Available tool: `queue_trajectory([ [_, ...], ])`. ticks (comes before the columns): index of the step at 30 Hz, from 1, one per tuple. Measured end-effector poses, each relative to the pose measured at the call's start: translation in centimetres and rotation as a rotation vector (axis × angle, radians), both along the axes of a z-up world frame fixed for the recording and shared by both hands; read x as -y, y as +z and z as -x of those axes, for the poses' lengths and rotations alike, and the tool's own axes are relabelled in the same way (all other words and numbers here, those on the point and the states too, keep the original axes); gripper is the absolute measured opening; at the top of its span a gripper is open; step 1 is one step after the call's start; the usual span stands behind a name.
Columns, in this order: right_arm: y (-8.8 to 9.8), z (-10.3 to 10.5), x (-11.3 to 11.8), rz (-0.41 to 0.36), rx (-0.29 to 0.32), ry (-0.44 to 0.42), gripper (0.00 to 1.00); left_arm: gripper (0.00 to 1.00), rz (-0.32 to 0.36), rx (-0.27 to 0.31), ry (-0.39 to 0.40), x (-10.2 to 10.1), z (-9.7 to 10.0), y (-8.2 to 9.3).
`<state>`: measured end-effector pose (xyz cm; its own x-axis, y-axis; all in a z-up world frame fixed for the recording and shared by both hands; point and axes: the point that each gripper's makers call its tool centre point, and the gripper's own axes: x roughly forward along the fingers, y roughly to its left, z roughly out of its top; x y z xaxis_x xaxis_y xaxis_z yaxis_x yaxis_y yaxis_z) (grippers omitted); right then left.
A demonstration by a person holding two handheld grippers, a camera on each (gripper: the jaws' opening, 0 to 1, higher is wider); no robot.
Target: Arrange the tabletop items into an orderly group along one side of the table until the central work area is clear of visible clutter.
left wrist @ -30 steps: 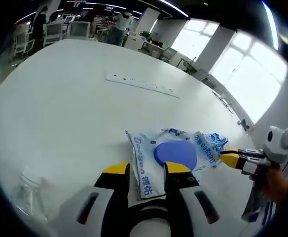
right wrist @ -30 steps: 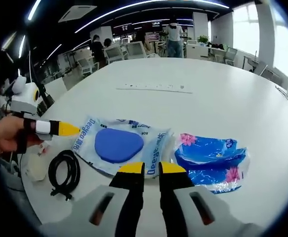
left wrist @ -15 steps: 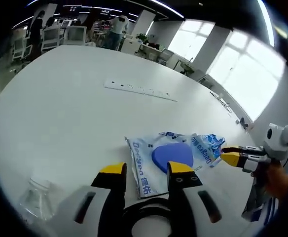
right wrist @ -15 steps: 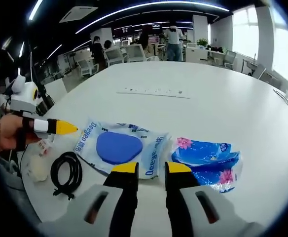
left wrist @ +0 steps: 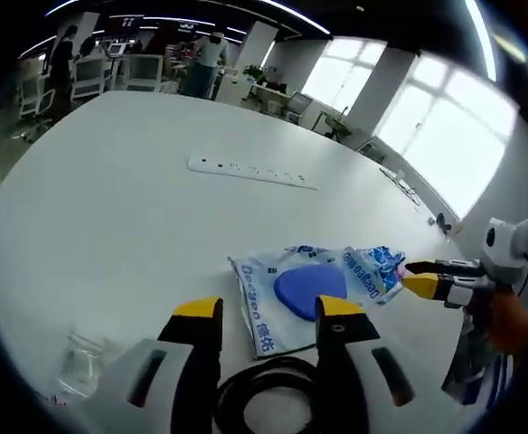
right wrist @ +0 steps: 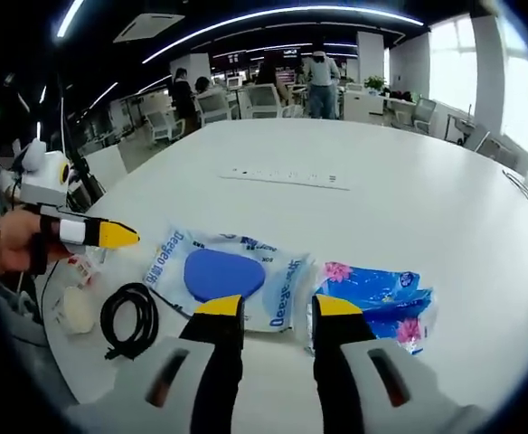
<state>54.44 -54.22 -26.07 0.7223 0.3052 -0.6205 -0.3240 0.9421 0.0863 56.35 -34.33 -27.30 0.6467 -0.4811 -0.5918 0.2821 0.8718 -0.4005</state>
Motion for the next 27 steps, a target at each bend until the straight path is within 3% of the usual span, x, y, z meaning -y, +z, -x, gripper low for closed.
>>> queue_trajectory([
  [11, 1.5, 0.7, -0.6, -0.022, 0.012, 0.016, 0.36, 0.45, -0.004, 0.013, -0.014, -0.7, 1.0, 1.2],
  [27, 3.1, 1.7, -1.7, -0.039, 0.027, 0.051, 0.38, 0.51, -0.022, 0.029, -0.049, -1.4, 3.2, 2.3],
])
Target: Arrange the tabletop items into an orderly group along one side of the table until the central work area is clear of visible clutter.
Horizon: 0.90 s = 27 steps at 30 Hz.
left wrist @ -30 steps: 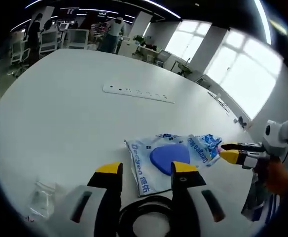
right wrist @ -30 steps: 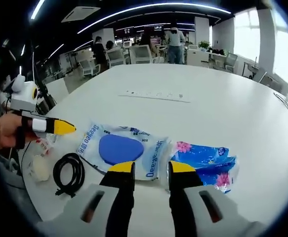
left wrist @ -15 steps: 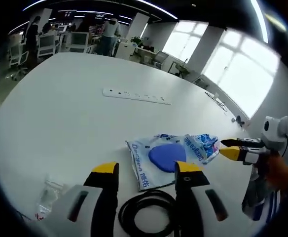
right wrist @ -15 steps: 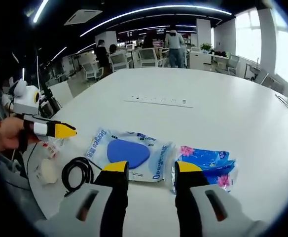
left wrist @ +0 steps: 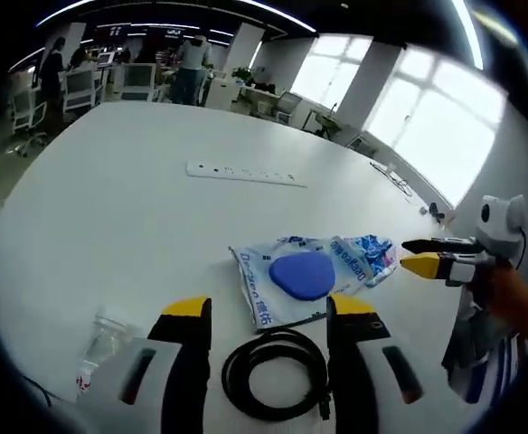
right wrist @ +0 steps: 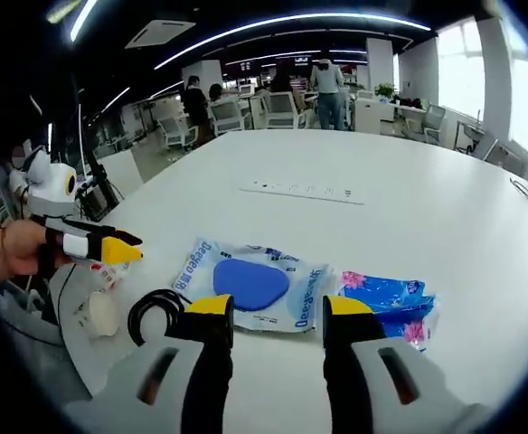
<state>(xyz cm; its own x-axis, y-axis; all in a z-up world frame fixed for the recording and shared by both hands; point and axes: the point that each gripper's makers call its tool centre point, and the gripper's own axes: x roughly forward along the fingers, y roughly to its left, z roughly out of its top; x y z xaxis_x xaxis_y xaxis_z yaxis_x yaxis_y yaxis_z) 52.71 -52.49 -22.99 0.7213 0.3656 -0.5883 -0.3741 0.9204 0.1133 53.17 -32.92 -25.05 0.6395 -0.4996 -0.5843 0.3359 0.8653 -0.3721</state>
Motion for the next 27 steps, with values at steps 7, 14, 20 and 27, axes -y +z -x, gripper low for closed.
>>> queue_trajectory([
  [7, 0.5, 0.6, -0.6, -0.012, 0.002, 0.015, 0.38, 0.52, 0.01, 0.016, -0.011, -0.2, 0.5, 0.8],
  [14, 1.1, 1.1, -1.0, -0.019, 0.005, 0.026, 0.38, 0.55, 0.002, 0.039, -0.024, -0.5, 1.2, 1.7],
  [20, 1.5, 1.4, -1.4, -0.024, 0.008, 0.036, 0.37, 0.57, -0.004, 0.053, -0.033, -0.9, 1.8, 2.5],
  [27, 2.1, 1.8, -1.8, -0.032, 0.018, 0.041, 0.37, 0.6, -0.003, 0.065, -0.04, -1.3, 2.4, 3.4],
])
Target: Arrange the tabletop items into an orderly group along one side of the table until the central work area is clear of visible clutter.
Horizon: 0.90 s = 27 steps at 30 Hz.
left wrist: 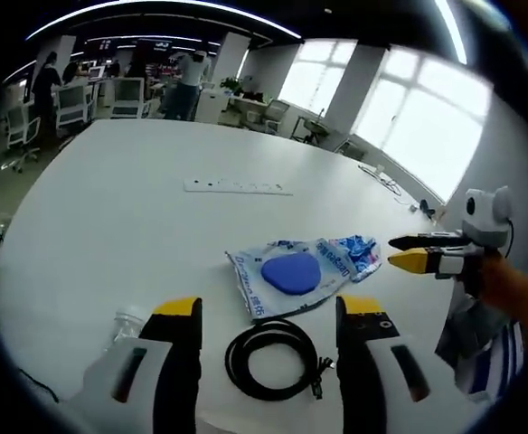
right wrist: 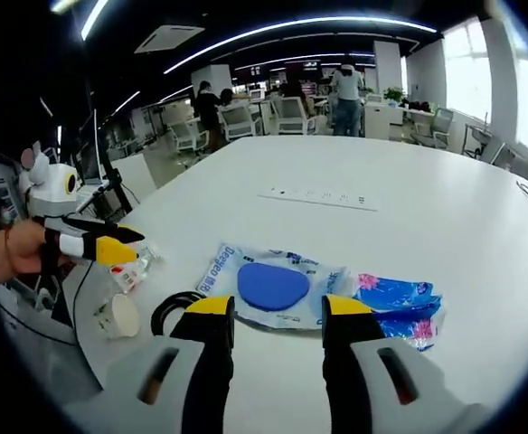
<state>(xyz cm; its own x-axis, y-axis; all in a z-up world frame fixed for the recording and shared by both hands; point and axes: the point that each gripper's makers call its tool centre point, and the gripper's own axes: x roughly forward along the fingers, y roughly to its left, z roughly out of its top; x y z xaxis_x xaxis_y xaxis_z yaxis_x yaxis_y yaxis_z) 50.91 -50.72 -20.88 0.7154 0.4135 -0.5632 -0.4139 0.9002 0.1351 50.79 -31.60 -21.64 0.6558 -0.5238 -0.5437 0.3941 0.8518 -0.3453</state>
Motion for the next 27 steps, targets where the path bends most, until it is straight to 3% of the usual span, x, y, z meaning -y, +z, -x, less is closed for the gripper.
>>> queue_trajectory([
  [10, 0.5, 0.4, -0.9, -0.02, -0.001, 0.018, 0.41, 0.65, 0.014, 0.027, -0.007, -0.7, 0.5, 1.5],
  [27, 2.1, 0.5, -4.4, -0.048, 0.009, 0.079, 0.46, 0.67, 0.021, 0.068, 0.001, -3.7, 1.3, 4.0],
])
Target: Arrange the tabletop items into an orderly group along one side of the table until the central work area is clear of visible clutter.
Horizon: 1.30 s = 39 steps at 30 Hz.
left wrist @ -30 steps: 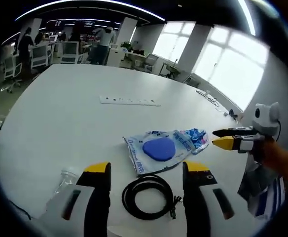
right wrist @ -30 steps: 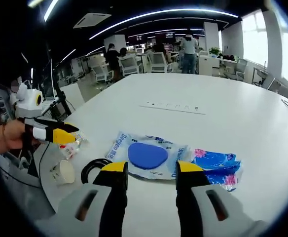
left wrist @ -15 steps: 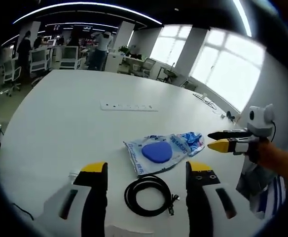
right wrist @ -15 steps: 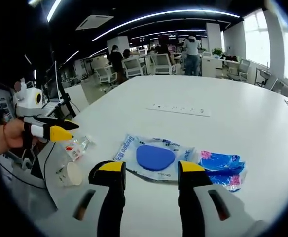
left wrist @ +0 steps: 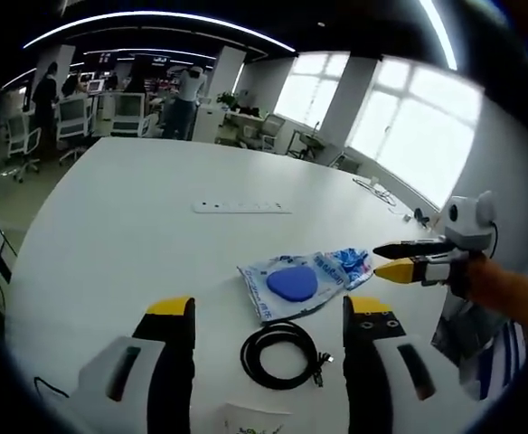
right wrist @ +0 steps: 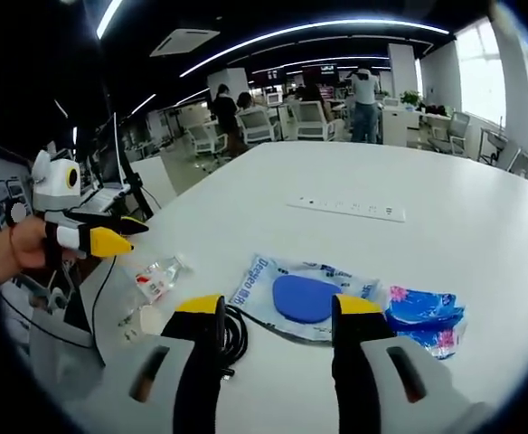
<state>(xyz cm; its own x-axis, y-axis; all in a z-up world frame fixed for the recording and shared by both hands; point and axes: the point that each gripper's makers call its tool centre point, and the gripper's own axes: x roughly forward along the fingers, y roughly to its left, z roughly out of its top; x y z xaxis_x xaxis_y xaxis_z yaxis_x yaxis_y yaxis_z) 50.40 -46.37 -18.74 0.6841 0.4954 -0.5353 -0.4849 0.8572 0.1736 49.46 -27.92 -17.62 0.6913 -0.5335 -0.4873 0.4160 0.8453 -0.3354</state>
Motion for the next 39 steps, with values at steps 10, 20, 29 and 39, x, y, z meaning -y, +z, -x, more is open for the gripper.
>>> queue_trajectory([
  [10, 0.7, 0.3, -2.5, -0.013, -0.004, 0.053, 0.49, 0.68, 0.006, 0.018, 0.024, -2.6, 1.0, 1.3],
  [20, 1.0, 0.7, -5.4, -0.022, -0.014, 0.106, 0.52, 0.67, 0.002, 0.03, 0.047, -5.4, 2.1, 2.1],
  [29, 0.9, 0.7, -8.5, -0.046, -0.037, 0.15, 0.52, 0.67, 0.007, 0.03, 0.069, -7.9, 3.2, 2.2],
  [39, 0.5, 0.4, -12.8, -0.041, -0.045, 0.22, 0.52, 0.68, 0.013, 0.034, 0.104, -10.9, 4.1, 2.5],
])
